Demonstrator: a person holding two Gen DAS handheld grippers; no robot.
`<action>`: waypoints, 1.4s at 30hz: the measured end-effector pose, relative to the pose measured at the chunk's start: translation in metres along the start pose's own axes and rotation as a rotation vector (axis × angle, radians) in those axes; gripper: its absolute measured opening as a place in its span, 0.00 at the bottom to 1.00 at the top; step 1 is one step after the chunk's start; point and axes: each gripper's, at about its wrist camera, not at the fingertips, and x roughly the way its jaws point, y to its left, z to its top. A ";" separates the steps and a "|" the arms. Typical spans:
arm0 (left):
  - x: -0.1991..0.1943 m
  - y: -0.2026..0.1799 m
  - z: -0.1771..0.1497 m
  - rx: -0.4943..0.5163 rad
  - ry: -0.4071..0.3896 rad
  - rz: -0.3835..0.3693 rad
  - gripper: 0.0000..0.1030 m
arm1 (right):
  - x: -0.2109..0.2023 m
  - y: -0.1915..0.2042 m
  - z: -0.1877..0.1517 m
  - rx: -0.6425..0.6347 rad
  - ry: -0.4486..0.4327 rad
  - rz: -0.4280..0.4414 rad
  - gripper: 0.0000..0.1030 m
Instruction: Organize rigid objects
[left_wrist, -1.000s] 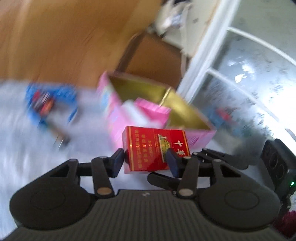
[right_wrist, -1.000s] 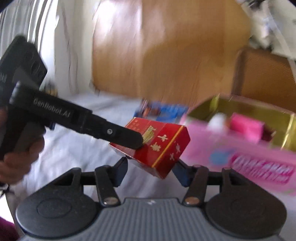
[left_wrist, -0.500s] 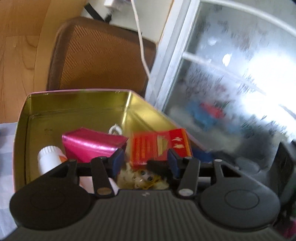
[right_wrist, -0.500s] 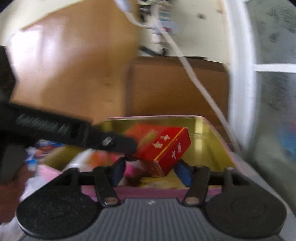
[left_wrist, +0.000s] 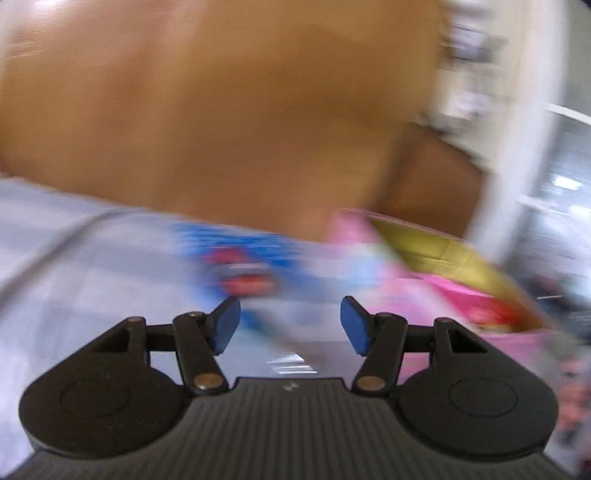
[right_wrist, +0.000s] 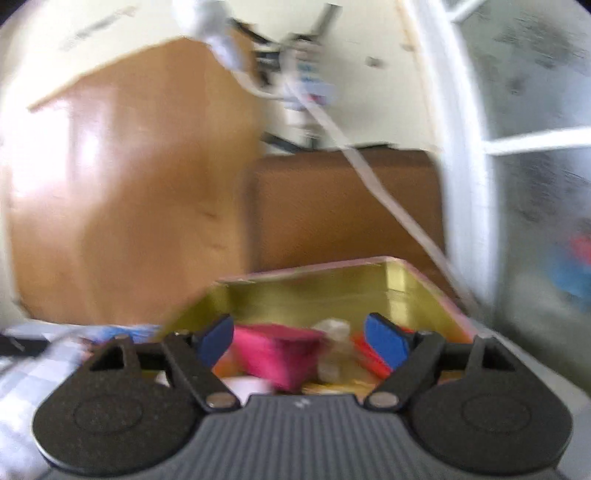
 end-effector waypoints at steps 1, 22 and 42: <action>-0.003 0.016 -0.001 -0.025 -0.021 0.051 0.60 | 0.002 0.015 0.006 -0.010 0.002 0.061 0.79; 0.000 0.081 -0.014 -0.268 -0.028 0.084 0.60 | 0.268 0.232 0.005 -0.327 0.744 0.100 0.06; -0.052 0.027 -0.052 -0.126 0.109 0.053 0.64 | 0.025 0.183 -0.021 -0.132 0.444 0.356 0.08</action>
